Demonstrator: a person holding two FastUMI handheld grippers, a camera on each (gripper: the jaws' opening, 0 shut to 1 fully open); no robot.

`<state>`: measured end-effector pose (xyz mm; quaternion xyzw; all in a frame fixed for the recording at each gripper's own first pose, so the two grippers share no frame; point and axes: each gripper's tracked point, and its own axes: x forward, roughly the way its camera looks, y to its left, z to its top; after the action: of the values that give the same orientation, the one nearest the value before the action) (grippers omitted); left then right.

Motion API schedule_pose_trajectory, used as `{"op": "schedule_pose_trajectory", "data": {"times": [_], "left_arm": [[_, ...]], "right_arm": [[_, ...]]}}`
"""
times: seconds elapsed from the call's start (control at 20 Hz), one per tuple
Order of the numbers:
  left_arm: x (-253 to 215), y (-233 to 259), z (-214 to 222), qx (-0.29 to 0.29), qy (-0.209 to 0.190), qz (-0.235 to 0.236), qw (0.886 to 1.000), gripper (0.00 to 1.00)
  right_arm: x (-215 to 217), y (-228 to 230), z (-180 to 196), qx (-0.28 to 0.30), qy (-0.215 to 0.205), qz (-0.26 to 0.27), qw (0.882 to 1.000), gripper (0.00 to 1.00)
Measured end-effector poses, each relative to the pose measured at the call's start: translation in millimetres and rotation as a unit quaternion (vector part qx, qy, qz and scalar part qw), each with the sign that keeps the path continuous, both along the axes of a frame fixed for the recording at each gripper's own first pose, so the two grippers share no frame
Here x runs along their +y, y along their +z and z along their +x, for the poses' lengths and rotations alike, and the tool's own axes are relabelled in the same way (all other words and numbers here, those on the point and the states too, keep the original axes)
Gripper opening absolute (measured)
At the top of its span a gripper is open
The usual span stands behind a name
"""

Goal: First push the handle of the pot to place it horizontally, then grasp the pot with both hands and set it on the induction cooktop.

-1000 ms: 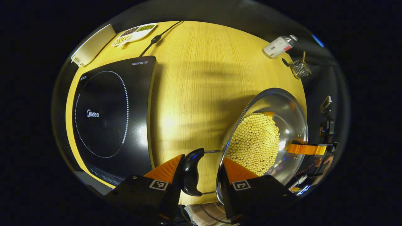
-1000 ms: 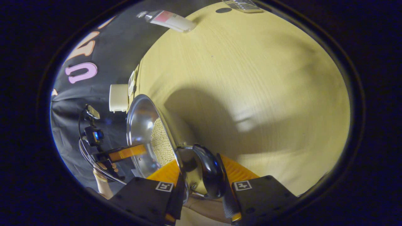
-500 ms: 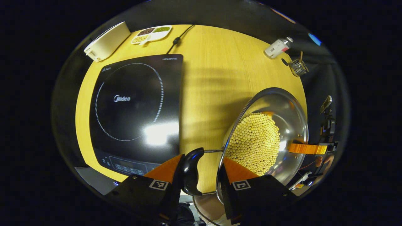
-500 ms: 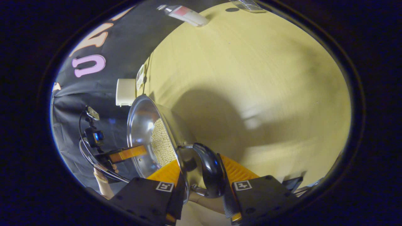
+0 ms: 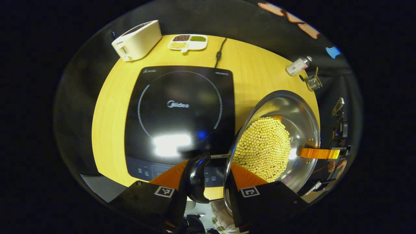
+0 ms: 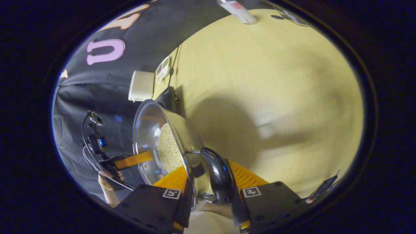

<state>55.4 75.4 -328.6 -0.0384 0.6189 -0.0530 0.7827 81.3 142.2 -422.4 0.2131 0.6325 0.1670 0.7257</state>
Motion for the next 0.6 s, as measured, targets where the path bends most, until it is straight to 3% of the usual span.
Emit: {"op": "schedule_pose_trajectory", "data": {"times": [0.2,0.25,0.6], "left_arm": [[56,5,10,-0.016,0.007,-0.002,1.000,0.59],[67,5,14,-0.021,0.010,-0.002,1.000,0.59],[143,-2,67,-0.078,0.009,0.015,0.997,0.60]], "right_arm": [[53,2,3,-0.015,0.015,-0.011,1.000,0.53],[67,0,7,-0.022,0.020,-0.015,0.999,0.45],[149,-22,47,-0.055,0.041,-0.059,0.996,0.46]]}}
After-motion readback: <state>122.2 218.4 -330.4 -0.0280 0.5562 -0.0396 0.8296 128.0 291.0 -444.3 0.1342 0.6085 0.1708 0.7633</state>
